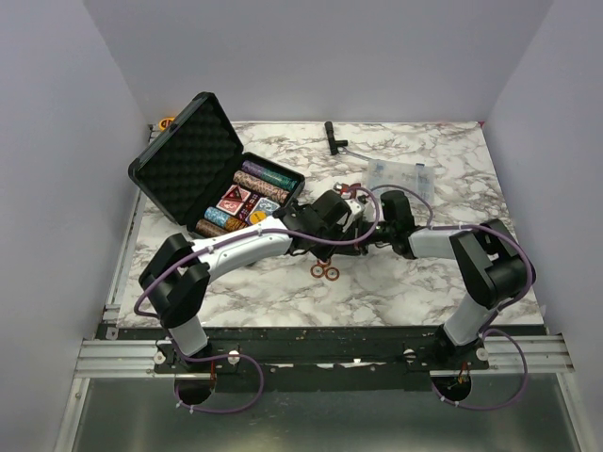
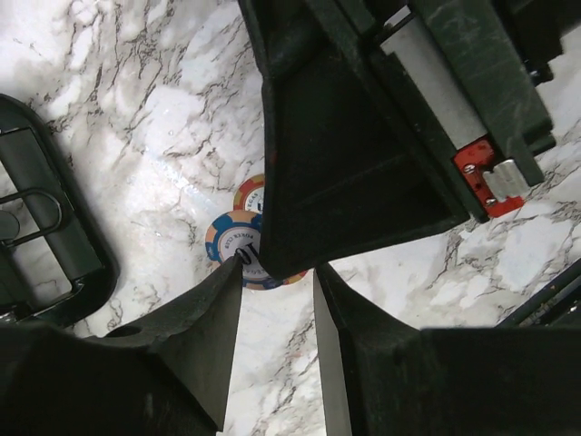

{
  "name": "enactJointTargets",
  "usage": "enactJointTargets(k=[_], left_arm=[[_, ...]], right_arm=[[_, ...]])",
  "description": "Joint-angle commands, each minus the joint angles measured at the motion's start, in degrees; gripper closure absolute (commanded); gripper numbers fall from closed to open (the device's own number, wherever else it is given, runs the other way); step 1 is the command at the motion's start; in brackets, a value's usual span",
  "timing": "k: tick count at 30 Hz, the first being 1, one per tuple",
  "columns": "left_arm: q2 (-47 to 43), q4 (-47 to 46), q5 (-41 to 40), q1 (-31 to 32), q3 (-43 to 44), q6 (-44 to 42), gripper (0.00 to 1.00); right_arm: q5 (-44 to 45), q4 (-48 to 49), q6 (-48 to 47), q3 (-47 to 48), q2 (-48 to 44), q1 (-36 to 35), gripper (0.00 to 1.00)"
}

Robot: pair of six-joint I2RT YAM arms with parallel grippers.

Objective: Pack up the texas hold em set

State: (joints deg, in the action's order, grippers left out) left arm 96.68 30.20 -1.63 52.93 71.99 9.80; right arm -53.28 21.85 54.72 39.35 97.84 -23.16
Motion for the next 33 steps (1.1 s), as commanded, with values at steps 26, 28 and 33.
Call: enactJointTargets(k=[26, 28, 33], left_arm=[[-30.19, -33.42, 49.95, -31.52, -29.18, 37.32, 0.18], [-30.14, -43.17, 54.29, -33.07, -32.78, 43.61, 0.20], [-29.20, -59.80, 58.89, -33.15, -37.33, 52.87, 0.25]], right_arm=[[0.56, 26.05, 7.72, -5.36, -5.18, -1.51, 1.00], [0.69, 35.13, 11.97, -7.48, -6.22, -2.42, 1.00], [3.03, 47.61, 19.50, -8.79, -6.69, -5.21, 1.00]])
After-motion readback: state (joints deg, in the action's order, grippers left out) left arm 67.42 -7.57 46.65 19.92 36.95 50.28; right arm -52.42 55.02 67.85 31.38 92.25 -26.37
